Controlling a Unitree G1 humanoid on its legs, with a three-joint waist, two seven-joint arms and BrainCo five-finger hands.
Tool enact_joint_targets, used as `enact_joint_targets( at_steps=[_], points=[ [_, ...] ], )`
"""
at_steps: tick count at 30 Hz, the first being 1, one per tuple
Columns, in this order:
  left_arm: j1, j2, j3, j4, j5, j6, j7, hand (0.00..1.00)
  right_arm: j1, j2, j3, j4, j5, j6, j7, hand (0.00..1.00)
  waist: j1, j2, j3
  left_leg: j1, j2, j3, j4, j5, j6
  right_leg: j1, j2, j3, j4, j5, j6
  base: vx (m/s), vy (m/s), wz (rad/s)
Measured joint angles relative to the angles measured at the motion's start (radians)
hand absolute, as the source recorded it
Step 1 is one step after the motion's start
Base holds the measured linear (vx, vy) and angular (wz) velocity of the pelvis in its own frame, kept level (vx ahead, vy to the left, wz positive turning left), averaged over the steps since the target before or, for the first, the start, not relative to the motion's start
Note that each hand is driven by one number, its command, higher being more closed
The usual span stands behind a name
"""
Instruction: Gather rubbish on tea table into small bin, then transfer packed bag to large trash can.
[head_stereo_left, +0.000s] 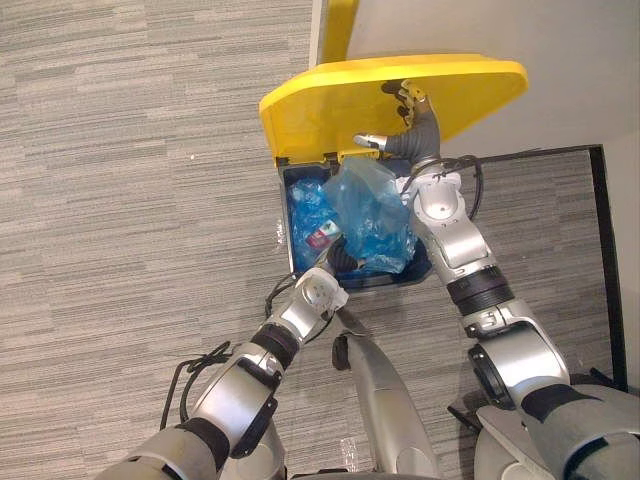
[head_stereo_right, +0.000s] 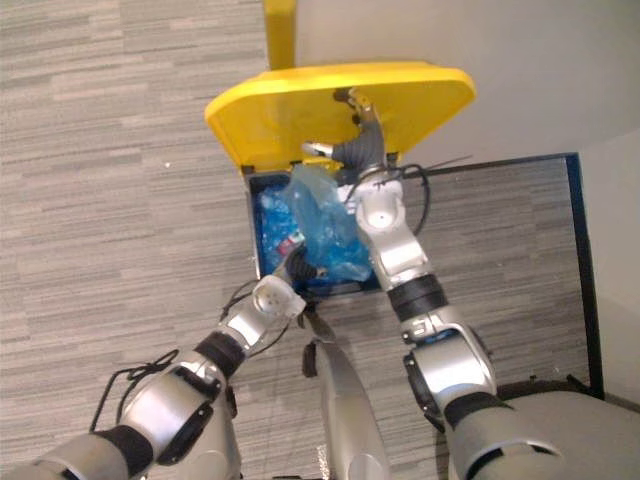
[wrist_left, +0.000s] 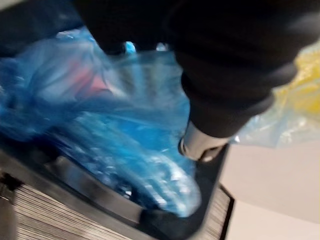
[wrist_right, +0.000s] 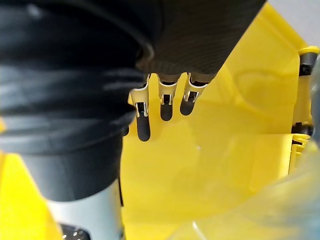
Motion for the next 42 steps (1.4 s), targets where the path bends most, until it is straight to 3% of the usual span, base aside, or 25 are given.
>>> enact_joint_targets(
  at_steps=[10,18,22,28,31,32,33,34,35,36,37,38,39,41,42],
  points=[
    [0.05,0.006,0.044,-0.056,0.027,0.015,0.022,0.0,0.08,-0.005,0.033,-0.02,-0.061,0.012,0.034,0.0,0.008,0.001,-0.008,0.082,-0.019,0.014,-0.051,0.028,0.003,0.061,-0.017,-0.008,0.005,-0.004,-0.016,0.07,0.008,0.04],
    [0.371,0.098,0.107,-0.182,-0.071,-0.021,0.014,0.0,0.407,0.009,0.034,-0.005,-0.218,0.012,0.099,0.0,0.023,-0.001,-0.089,0.216,-0.065,-0.039,-0.168,0.083,0.053,0.2,-0.066,-0.046,-0.038,-0.016,0.0,0.03,0.034,0.26],
    [0.561,0.183,0.234,-0.139,-0.111,-0.032,-0.028,0.0,0.566,0.054,-0.015,0.085,-0.257,0.015,0.133,0.0,0.023,0.001,-0.123,0.274,-0.106,-0.06,-0.166,0.079,0.081,0.271,-0.105,-0.044,-0.042,-0.016,0.029,0.03,0.109,0.12],
    [0.651,0.202,0.385,0.03,-0.14,-0.03,-0.052,0.0,0.699,0.094,-0.072,0.182,-0.299,0.016,0.157,0.0,0.021,-0.001,-0.123,0.382,-0.178,-0.048,-0.162,0.073,0.109,0.351,-0.162,0.0,-0.001,-0.027,0.072,-0.03,0.112,-0.04],
    [0.699,0.201,0.401,0.07,-0.17,-0.03,-0.071,0.0,0.792,0.112,-0.125,0.239,-0.331,0.013,0.163,0.0,0.015,-0.003,-0.125,0.385,-0.212,-0.032,-0.09,0.046,0.138,0.39,-0.193,0.019,-0.027,0.0,0.122,-0.1,0.132,-0.12],
    [0.724,0.196,0.426,0.07,-0.183,-0.03,-0.08,0.0,0.823,0.118,-0.137,0.282,-0.331,0.013,0.167,0.0,0.01,-0.007,-0.129,0.368,-0.211,-0.017,-0.042,0.021,0.159,0.394,-0.196,0.032,-0.041,-0.015,0.169,-0.16,0.127,-0.31],
    [0.743,0.182,0.447,0.07,-0.192,-0.028,-0.086,0.0,0.847,0.13,-0.156,0.343,-0.331,0.014,0.172,0.0,0.011,0.012,-0.128,0.365,-0.179,0.003,-0.04,0.02,0.166,0.384,-0.184,0.03,-0.002,-0.072,0.192,-0.14,0.079,-0.34],
    [0.749,0.18,0.454,0.07,-0.195,-0.028,-0.088,0.0,0.853,0.134,-0.162,0.362,-0.331,0.014,0.173,0.0,0.012,0.019,-0.128,0.361,-0.171,0.009,-0.036,0.025,0.159,0.364,-0.181,0.03,0.057,-0.079,0.161,-0.12,0.038,-0.31],
    [0.76,0.177,0.478,0.073,-0.209,-0.024,-0.09,0.0,0.887,0.148,-0.176,0.411,-0.332,0.017,0.174,0.0,0.009,0.011,-0.139,0.358,-0.149,0.017,-0.032,0.032,0.155,0.322,-0.179,0.024,0.308,-0.115,0.07,-0.07,0.016,-0.11],
    [0.764,0.177,0.48,0.075,-0.209,-0.022,-0.091,0.0,0.915,0.165,-0.211,0.426,-0.322,0.014,0.179,0.0,0.011,0.017,-0.148,0.357,-0.138,0.018,-0.036,0.036,0.15,0.325,-0.18,0.016,0.419,-0.146,0.041,-0.02,-0.033,-0.14],
    [0.772,0.177,0.483,0.076,-0.208,-0.018,-0.091,0.0,0.937,0.177,-0.254,0.448,-0.33,0.013,0.178,0.0,0.01,0.009,-0.175,0.361,-0.13,0.019,-0.046,0.044,0.143,0.368,-0.188,0.015,0.503,-0.187,0.051,0.05,-0.07,-0.15],
    [0.773,0.168,0.484,0.075,-0.209,-0.016,-0.094,0.0,0.953,0.186,-0.279,0.471,-0.329,0.011,0.177,0.0,0.013,0.002,-0.187,0.364,-0.125,0.026,-0.046,0.047,0.137,0.41,-0.198,0.02,0.501,-0.243,0.068,0.05,-0.125,-0.25],
    [0.767,0.159,0.487,0.079,-0.209,-0.014,-0.098,0.0,0.952,0.197,-0.302,0.49,-0.328,0.012,0.177,0.0,0.013,-0.009,-0.194,0.368,-0.124,0.043,-0.054,0.054,0.126,0.418,-0.193,0.015,0.465,-0.253,0.076,0.0,-0.134,-0.37],
    [0.758,0.104,0.513,0.106,-0.209,-0.011,-0.107,0.0,0.953,0.193,-0.323,0.527,-0.328,0.011,0.172,0.0,0.017,0.028,-0.244,0.383,-0.101,0.08,-0.165,0.114,0.121,0.478,-0.14,0.01,0.273,-0.249,0.081,-0.03,-0.144,-0.47],
    [0.751,0.076,0.512,0.11,-0.208,-0.013,-0.115,0.0,0.949,0.193,-0.345,0.553,-0.326,0.011,0.172,0.0,0.016,0.038,-0.257,0.395,-0.112,0.099,-0.216,0.146,0.112,0.505,-0.125,0.019,0.163,-0.256,0.022,-0.03,-0.132,-0.39]
  ],
)
